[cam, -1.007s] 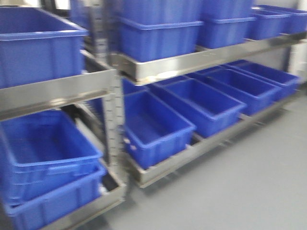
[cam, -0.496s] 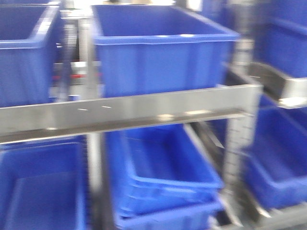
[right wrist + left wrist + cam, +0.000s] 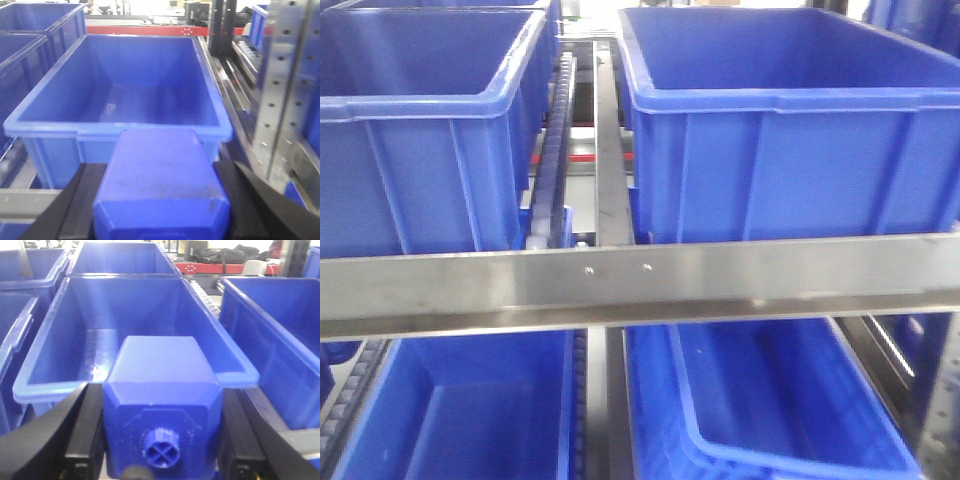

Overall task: Pick and sort blue part to right shelf
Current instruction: 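Turn and approach the shelf, stopping in front of two blue bins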

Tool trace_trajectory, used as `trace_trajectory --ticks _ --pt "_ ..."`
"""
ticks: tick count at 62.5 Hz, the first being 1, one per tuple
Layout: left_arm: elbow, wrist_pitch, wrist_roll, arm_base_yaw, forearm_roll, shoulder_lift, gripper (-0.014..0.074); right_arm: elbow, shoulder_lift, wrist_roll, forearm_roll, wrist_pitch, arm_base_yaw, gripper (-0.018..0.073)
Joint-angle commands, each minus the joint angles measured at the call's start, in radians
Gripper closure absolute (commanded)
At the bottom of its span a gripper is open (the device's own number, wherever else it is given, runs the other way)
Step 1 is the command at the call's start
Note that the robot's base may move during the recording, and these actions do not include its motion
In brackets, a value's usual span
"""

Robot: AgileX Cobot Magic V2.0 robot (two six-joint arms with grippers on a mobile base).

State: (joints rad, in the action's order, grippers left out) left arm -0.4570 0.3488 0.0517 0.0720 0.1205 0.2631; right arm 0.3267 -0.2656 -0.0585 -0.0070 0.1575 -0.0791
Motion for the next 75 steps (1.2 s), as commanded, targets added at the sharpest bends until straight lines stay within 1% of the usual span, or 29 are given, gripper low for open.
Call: trace_trajectory --ticks 1,75 --pt "-0.030 -0.088 0.000 -0.001 0.003 0.014 0.0210 0.030 -0.007 0.011 -0.011 -0.094 0.004 0.0153" --pt "-0.030 -0.088 0.000 -0.001 0.003 0.014 0.0210 0.030 -0.007 0.011 -0.011 -0.094 0.004 0.0153"
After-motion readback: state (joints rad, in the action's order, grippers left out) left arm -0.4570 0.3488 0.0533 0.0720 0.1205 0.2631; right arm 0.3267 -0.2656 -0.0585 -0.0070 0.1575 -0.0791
